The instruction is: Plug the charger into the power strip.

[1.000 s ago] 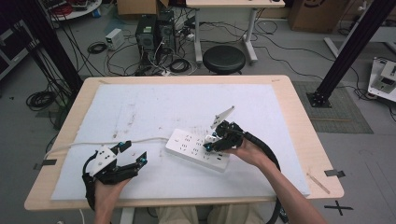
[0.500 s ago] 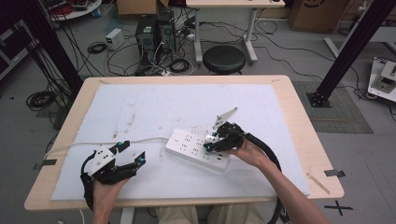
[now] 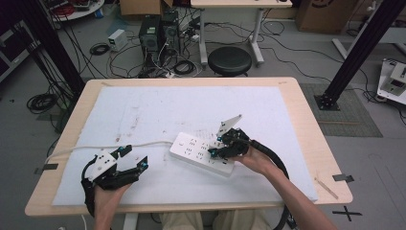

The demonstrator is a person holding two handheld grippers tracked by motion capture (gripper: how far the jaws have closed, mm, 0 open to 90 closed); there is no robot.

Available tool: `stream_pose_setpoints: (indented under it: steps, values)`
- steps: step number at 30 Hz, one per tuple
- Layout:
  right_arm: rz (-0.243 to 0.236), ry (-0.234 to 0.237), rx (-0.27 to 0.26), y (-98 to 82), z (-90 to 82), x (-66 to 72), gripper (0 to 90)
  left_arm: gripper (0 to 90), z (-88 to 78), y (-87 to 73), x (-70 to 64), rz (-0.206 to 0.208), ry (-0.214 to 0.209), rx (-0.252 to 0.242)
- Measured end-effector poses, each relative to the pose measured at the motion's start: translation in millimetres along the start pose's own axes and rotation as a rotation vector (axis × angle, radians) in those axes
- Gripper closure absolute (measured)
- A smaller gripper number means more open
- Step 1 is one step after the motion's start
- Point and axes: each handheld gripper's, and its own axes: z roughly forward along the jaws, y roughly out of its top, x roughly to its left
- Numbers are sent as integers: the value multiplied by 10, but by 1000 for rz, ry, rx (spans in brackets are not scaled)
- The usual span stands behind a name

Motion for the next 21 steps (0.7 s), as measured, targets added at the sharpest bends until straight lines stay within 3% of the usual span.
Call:
stream_pose_setpoints:
  steps: [2, 6, 10, 12, 13, 16, 18, 21]
  values:
    - [-15, -15, -3, -5, 5, 20, 639, 261, 13, -3, 1, -4, 0, 1]
    - [0, 13, -17, -24, 10, -20, 640, 261, 15, -2, -1, 0, -3, 3]
    - [48, 84, -33, -47, 25, -137, 639, 261, -2, -6, 0, -2, 0, 2]
    - [62, 98, -34, -52, 35, -155, 639, 261, -21, -7, 7, -2, 4, 2]
    - [34, 75, -29, -41, 41, -120, 639, 261, -32, -10, 11, -5, 5, 0]
    - [39, 74, -32, -49, 42, -116, 640, 261, -50, -18, 21, -6, 9, 0]
    - [9, 28, -22, -36, 52, -46, 640, 261, -55, -23, 26, -8, 14, -2]
    - [11, 28, -26, -43, 53, -39, 639, 261, -56, -19, 28, -6, 12, -2]
